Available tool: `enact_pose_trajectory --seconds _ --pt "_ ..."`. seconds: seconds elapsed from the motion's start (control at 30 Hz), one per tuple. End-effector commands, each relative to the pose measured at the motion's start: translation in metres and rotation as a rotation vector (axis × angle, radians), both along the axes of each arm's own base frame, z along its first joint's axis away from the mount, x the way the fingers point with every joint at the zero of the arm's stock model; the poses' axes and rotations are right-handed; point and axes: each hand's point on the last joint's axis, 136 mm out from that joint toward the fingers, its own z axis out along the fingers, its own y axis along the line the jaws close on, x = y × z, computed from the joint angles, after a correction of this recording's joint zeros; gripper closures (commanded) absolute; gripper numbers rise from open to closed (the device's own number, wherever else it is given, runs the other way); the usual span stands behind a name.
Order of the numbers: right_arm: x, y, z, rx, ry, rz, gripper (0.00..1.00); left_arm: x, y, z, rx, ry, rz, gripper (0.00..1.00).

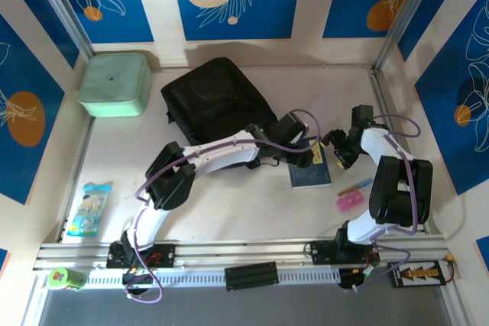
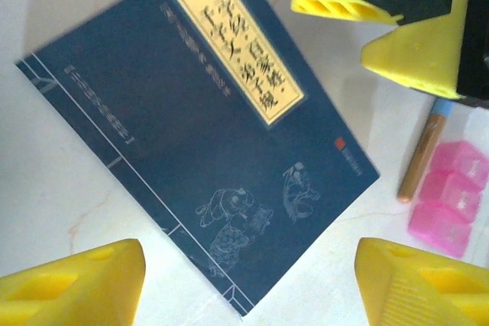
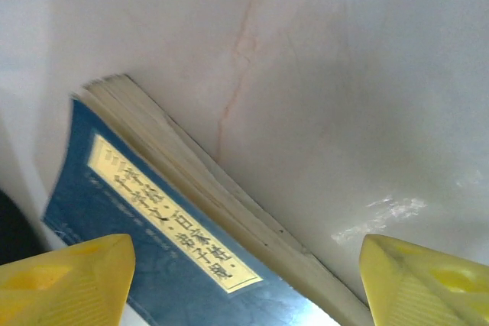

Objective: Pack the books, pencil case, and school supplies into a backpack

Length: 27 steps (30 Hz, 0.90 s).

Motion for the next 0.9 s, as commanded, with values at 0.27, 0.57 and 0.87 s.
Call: enact_pose_trajectory --seconds 0.27,0.57,0.87 --pt "-0.051 0.042 -0.021 0.088 0.194 0.159 0.26 0.004 0.0 -0.027 0.105 -0.045 0.042 0.35" --pt "-0.069 0.089 -0.019 0.267 0.253 0.206 0.46 0.019 0.026 -0.048 0.103 0.006 0.07 0.5" --pt "-0.06 0.065 -0.02 0.109 0.223 0.267 0.57 0.026 0.031 -0.066 0.178 0.025 0.094 0.69"
